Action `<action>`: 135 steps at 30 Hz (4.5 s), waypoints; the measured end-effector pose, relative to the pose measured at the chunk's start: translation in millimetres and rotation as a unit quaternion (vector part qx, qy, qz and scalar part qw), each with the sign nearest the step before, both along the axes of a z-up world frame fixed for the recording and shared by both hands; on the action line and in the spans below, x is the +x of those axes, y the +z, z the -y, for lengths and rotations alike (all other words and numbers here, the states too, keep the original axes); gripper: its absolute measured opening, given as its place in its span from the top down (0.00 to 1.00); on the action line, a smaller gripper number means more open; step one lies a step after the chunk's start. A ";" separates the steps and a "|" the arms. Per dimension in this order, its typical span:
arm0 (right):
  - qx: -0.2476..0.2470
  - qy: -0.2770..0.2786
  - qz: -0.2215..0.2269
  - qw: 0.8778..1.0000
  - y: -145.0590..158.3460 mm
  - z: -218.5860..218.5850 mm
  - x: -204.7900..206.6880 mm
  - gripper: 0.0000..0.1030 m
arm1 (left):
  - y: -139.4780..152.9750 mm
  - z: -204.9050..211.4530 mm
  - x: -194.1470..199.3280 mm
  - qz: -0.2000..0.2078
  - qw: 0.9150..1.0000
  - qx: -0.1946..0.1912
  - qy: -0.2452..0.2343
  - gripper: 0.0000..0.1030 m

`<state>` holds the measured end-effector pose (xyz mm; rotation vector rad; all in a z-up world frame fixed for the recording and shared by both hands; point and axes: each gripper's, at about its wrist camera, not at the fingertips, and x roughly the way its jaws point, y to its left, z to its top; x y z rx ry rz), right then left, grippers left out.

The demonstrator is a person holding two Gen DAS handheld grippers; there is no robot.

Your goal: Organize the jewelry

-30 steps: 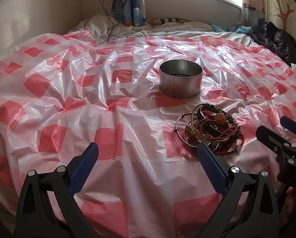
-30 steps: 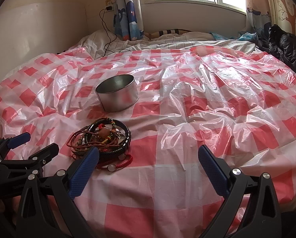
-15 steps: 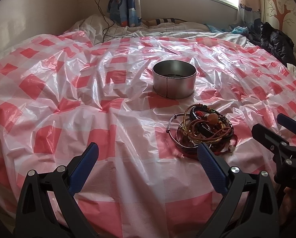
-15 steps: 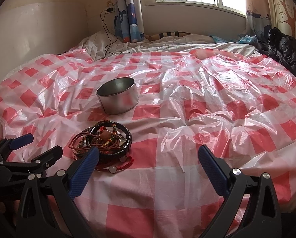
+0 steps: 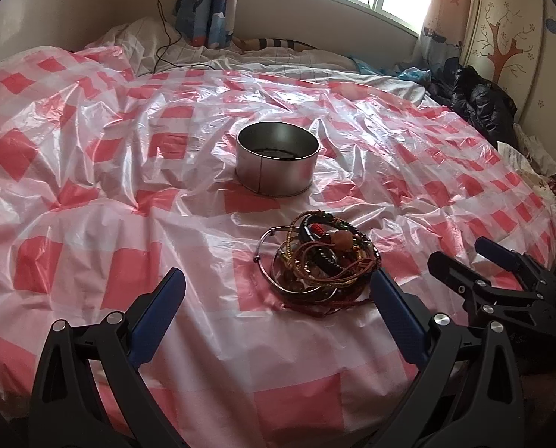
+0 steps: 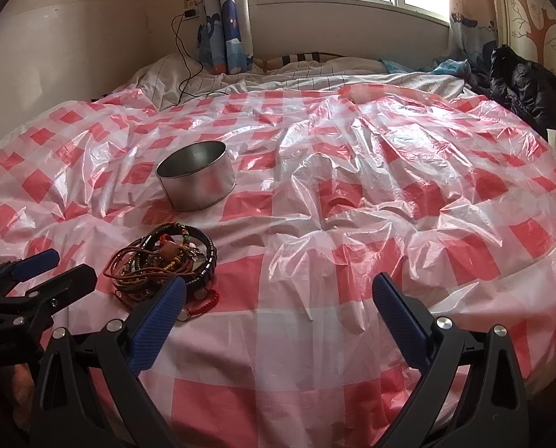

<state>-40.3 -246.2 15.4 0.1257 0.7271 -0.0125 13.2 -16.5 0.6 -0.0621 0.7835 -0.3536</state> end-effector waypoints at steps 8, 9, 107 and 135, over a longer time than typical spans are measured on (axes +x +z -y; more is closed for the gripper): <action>0.021 -0.002 -0.001 1.000 0.1 6.3 7.1 0.07 | -0.8 18.4 12.5 0.002 0.999 -0.017 -0.029 0.08; 0.026 -0.003 -0.001 1.000 -0.1 7.6 8.5 0.07 | -0.7 18.7 15.2 0.000 0.999 -0.021 -0.031 0.08; 0.406 0.179 -0.010 0.896 18.2 48.0 142.5 0.93 | 64.0 -27.3 98.2 0.051 0.975 -0.200 -0.077 0.97; 0.317 0.150 -0.050 0.935 2.8 -2.6 215.7 0.92 | 49.5 -61.7 162.3 0.007 0.986 -0.148 0.081 0.40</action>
